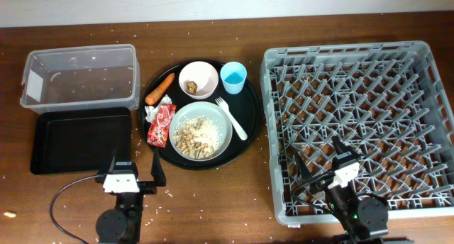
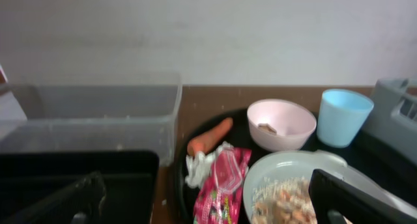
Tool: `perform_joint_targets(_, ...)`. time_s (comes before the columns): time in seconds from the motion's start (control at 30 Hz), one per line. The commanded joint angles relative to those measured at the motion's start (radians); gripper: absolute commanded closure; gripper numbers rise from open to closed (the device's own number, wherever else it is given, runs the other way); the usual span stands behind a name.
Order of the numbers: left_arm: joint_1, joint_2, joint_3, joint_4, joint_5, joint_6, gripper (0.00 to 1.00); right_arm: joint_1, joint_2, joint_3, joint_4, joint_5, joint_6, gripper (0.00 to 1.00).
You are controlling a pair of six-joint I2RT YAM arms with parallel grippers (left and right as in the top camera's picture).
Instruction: Sort waste into correct bins and load items into the dishwasher rack
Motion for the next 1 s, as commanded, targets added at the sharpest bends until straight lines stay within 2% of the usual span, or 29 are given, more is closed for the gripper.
perform_joint_targets(0.0,0.004,0.003,0.000,0.071,0.019,0.007,0.01,-0.007,-0.005,0.000,0.020,-0.002,0.002,0.02)
perform_joint_targets(0.13,0.004,0.023,0.061,0.092,0.018,0.008,0.01,-0.007,0.000,0.090,0.022,0.010,0.009,0.02)
perform_joint_targets(0.23,0.004,0.101,0.149,0.092,0.019,0.008,0.01,-0.007,0.041,0.165,0.006,0.018,0.009,0.02)
perform_joint_targets(0.4,0.004,0.457,0.404,0.090,0.039,0.008,0.01,-0.007,0.282,0.401,-0.101,0.016,0.009,0.02)
perform_joint_targets(0.47,0.004,0.676,0.585,0.064,0.122,0.047,0.01,-0.007,0.429,0.556,-0.219,0.012,0.009,0.02)
perform_joint_targets(0.63,0.004,1.071,1.039,-0.191,0.203,0.053,0.01,-0.007,0.724,0.843,-0.413,0.002,0.004,0.02)
perform_joint_targets(0.7,0.003,1.239,1.271,-0.356,0.217,0.054,0.01,-0.006,0.865,0.988,-0.516,-0.006,0.001,0.02)
perform_joint_targets(0.8,0.001,1.413,1.530,-0.579,0.217,0.084,0.01,-0.007,1.012,1.127,-0.649,-0.006,0.001,0.02)
perform_joint_targets(0.87,-0.004,1.483,1.618,-0.670,0.217,0.084,0.01,-0.007,1.077,1.156,-0.663,-0.007,0.002,0.02)
perform_joint_targets(0.97,-0.011,1.532,1.624,-0.776,0.201,0.083,0.01,-0.006,1.175,1.155,-0.671,-0.010,0.003,0.02)
